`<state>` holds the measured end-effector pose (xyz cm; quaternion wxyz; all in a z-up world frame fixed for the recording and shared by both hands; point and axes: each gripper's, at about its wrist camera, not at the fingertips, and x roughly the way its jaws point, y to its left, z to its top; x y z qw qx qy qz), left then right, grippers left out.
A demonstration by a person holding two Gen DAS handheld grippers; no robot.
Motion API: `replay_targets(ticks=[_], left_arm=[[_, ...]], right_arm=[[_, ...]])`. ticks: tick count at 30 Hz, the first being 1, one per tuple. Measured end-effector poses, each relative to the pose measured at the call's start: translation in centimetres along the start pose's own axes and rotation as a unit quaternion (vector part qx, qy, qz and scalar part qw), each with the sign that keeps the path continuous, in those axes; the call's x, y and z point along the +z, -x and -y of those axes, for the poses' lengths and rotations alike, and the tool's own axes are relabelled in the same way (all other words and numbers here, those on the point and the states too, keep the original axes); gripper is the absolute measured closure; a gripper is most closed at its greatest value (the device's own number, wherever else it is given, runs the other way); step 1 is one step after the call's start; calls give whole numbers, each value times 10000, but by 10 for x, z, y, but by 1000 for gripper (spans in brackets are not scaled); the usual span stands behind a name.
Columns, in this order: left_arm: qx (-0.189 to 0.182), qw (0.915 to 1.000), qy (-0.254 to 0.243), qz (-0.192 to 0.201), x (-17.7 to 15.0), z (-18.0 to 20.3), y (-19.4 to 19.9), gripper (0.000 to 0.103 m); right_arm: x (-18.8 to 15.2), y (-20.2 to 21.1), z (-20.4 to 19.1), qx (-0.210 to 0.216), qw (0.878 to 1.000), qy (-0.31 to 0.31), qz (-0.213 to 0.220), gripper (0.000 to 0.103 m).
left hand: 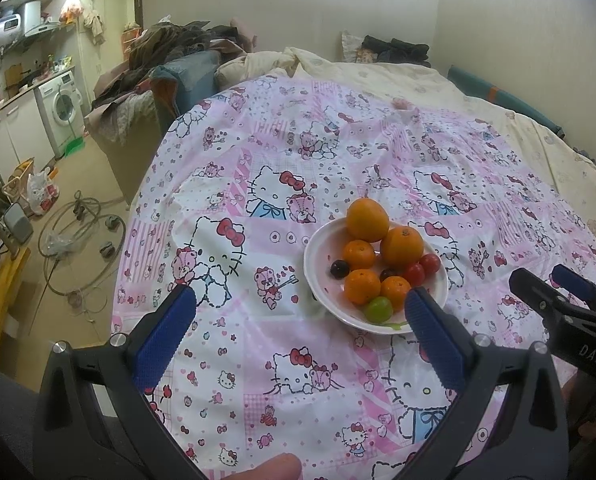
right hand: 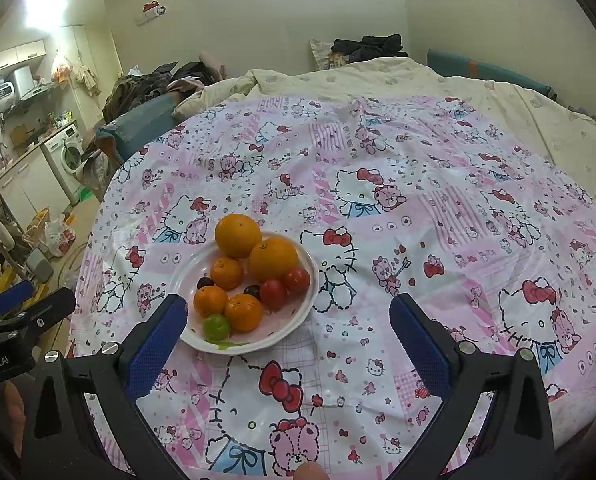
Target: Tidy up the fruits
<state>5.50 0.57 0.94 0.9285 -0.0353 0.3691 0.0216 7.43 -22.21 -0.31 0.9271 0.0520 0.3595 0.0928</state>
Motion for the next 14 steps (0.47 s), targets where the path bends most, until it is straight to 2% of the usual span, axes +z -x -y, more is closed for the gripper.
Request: replay_targets(ticks=[14], left_arm=[[-13,10000,12,15,0,-1,1,0]], right_arm=[[1,1,-1,19,10000,1,6,0]])
